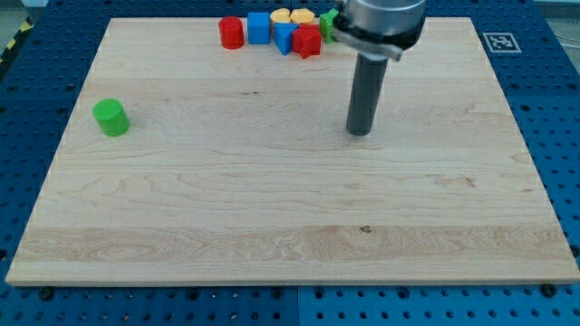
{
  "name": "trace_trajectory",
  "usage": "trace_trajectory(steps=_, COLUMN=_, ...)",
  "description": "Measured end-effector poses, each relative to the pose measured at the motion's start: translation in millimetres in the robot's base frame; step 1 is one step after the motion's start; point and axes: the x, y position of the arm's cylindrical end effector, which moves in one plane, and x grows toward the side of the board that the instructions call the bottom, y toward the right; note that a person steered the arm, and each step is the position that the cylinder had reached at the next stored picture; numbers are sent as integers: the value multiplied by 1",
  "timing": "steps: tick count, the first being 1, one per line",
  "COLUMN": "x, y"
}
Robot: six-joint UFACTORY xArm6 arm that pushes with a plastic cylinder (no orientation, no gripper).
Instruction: Slightly move the group of stars to the down
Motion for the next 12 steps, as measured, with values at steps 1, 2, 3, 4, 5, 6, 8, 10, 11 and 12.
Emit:
trace_trajectory(steps=1, x=-31, y=21)
trace_trajectory(steps=2, x=-55, y=42)
trace_trajectory(steps=3, x=-59, y=45)
trace_trajectory(steps=4, x=-60, y=45)
trace_trajectory(steps=5, x=-85, y=48)
trace_trajectory(steps=6, x=-125, y=54)
trace_trajectory(steps=8, x=-227, y=42)
trace_trajectory(steps=10, x=-227, y=10)
trace_trajectory(steps=11, x=-226, y=2)
trace_trajectory(steps=12, x=-226, y=-14)
